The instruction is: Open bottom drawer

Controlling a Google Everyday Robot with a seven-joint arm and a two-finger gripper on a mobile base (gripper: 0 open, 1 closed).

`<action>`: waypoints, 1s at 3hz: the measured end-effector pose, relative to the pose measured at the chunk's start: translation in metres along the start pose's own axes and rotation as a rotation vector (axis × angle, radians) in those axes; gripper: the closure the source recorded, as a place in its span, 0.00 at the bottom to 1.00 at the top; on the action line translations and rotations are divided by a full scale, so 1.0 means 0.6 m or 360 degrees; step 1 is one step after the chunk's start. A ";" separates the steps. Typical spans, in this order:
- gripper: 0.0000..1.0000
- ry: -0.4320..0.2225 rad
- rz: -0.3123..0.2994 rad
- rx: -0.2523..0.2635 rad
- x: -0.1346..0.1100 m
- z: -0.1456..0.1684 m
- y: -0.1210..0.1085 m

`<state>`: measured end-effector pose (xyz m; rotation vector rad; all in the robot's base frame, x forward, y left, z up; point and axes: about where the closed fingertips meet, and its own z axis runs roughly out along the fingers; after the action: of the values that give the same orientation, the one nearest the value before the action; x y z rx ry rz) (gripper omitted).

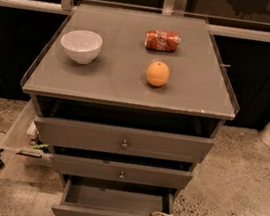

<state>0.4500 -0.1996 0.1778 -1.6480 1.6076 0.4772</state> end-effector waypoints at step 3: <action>0.00 0.0002 0.0003 -0.0071 -0.002 0.045 -0.017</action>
Offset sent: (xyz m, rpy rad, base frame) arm 0.0020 0.0016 -0.0013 -0.0033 0.0039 -0.0006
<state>0.4662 -0.1799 0.1645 -1.6801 1.6103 0.5167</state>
